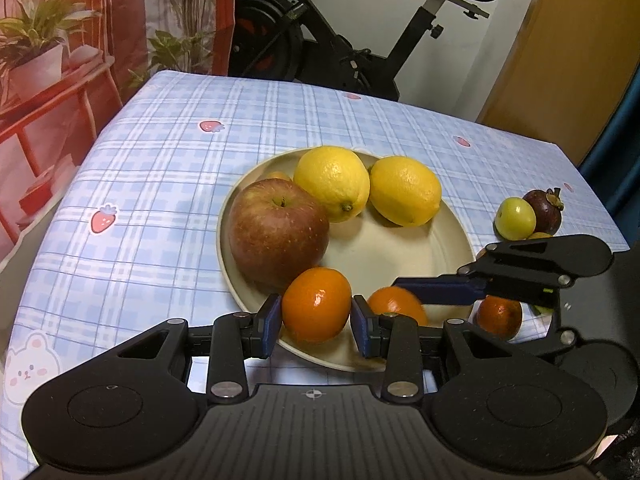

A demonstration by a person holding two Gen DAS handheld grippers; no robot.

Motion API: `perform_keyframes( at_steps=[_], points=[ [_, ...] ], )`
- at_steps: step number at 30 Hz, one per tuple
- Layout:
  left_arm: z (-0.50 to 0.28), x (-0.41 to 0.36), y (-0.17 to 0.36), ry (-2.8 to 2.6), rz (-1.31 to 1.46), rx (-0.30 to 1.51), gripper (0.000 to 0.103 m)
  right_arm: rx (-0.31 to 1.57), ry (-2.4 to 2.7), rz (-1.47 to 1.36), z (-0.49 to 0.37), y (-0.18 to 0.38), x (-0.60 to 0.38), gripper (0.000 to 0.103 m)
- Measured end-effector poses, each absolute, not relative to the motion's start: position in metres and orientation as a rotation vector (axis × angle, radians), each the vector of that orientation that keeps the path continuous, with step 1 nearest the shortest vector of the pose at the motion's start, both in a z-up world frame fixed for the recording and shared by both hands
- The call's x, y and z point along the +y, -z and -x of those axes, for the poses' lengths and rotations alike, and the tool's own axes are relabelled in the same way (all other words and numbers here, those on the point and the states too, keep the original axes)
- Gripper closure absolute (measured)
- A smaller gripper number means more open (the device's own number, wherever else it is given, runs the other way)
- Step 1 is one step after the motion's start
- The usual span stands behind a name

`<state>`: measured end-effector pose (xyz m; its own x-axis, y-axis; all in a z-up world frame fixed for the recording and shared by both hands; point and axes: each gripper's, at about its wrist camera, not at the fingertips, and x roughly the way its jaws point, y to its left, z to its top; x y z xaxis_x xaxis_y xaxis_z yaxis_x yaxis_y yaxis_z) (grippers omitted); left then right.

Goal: Organize fruits
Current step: 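Lower both tangerines onto the plate beside the red apple, then grasp a tangerine with the left gripper while the right grasps another tangerine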

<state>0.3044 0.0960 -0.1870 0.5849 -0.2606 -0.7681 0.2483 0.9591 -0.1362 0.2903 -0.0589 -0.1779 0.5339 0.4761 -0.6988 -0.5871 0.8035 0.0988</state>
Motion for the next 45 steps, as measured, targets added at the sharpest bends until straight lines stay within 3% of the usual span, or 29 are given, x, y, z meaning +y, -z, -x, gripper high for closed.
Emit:
perform_keyframes(
  at_steps=[12, 16, 31, 45],
  points=[
    [-0.307, 0.099, 0.185, 0.277, 0.041, 0.89, 0.061, 0.807, -0.63, 0.129, -0.291, 0.182, -0.06, 0.062],
    [-0.301, 0.099, 0.175, 0.264, 0.056, 0.866, 0.061, 0.787, -0.628, 0.139, -0.282, 0.173, -0.069, 0.055],
    [-0.262, 0.048, 0.131, 0.308, 0.018, 0.735, 0.06, 0.642, -0.368, -0.025, -0.217, 0.135, -0.182, 0.054],
    [-0.219, 0.02, 0.162, 0.389, 0.002, 0.825, 0.06, 0.645, -0.381, 0.014, -0.175, 0.141, -0.188, 0.054]
  ],
)
